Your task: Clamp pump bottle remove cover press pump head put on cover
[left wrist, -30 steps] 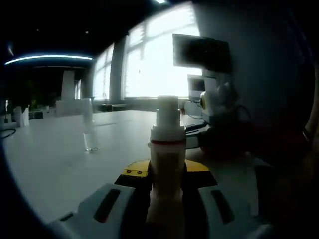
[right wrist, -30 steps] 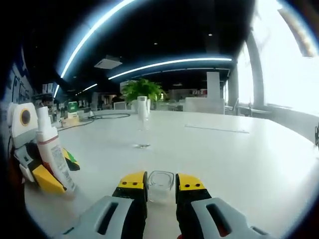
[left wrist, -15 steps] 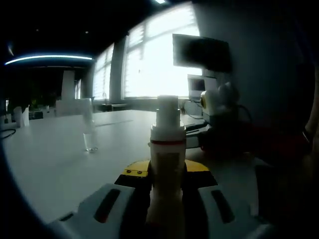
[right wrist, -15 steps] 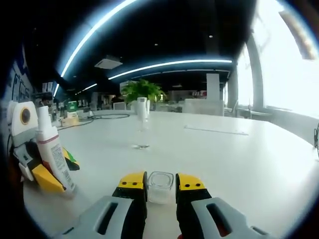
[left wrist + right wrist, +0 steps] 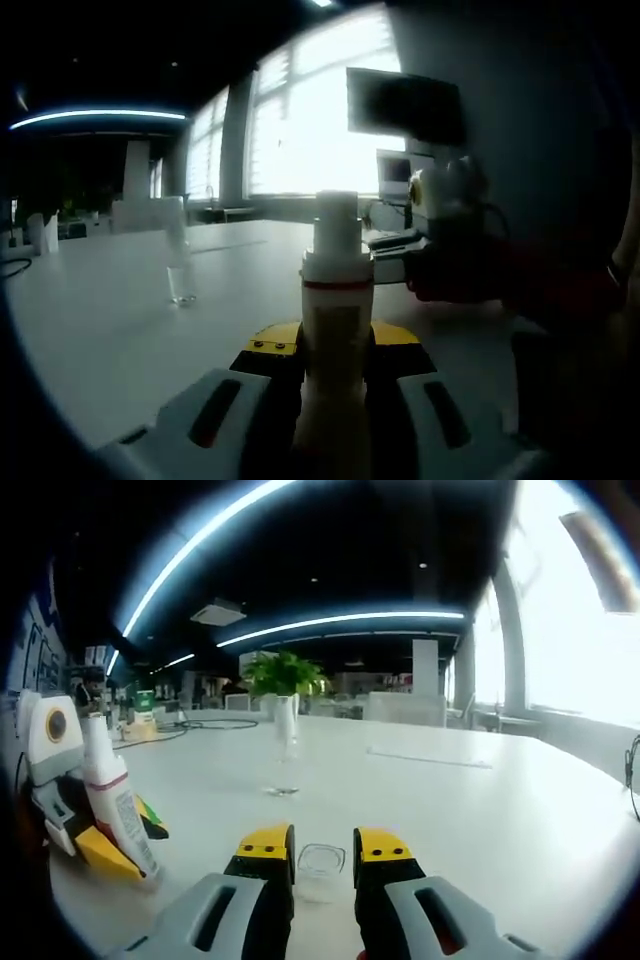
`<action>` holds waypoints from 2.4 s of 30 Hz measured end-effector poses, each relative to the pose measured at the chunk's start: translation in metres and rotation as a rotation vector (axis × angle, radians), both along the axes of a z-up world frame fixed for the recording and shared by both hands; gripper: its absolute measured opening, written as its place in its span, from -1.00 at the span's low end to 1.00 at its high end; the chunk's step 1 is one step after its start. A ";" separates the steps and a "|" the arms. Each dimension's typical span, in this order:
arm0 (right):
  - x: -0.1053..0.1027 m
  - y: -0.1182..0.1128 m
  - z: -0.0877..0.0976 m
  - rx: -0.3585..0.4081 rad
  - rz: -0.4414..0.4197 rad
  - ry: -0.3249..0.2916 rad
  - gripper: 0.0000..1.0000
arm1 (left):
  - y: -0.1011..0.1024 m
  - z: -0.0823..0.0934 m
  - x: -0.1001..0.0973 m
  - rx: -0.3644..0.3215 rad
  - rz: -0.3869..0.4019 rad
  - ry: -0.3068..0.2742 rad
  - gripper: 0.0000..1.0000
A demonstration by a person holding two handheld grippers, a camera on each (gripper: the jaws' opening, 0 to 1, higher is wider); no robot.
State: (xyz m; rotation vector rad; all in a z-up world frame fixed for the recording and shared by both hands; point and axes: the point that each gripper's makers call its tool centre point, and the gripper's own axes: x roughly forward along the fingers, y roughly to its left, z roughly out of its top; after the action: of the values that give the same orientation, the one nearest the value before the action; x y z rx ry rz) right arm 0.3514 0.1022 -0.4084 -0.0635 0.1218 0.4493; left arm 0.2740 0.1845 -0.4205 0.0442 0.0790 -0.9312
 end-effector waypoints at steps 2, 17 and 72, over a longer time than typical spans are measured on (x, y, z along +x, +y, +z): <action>-0.002 0.000 0.005 -0.001 0.000 -0.012 -0.64 | 0.000 0.000 0.000 0.000 0.000 0.000 -0.72; -0.012 0.007 0.031 -0.016 0.019 -0.085 -0.70 | 0.001 0.000 0.001 0.002 0.000 0.001 -0.72; -0.069 0.001 0.011 -0.052 0.174 -0.101 -1.00 | 0.002 -0.001 0.001 0.004 0.006 0.003 -0.72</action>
State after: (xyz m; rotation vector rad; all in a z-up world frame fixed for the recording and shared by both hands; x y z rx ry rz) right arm 0.2829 0.1029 -0.3973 -0.1483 0.0281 0.6155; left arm 0.2748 0.1862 -0.4216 0.0465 0.0835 -0.9255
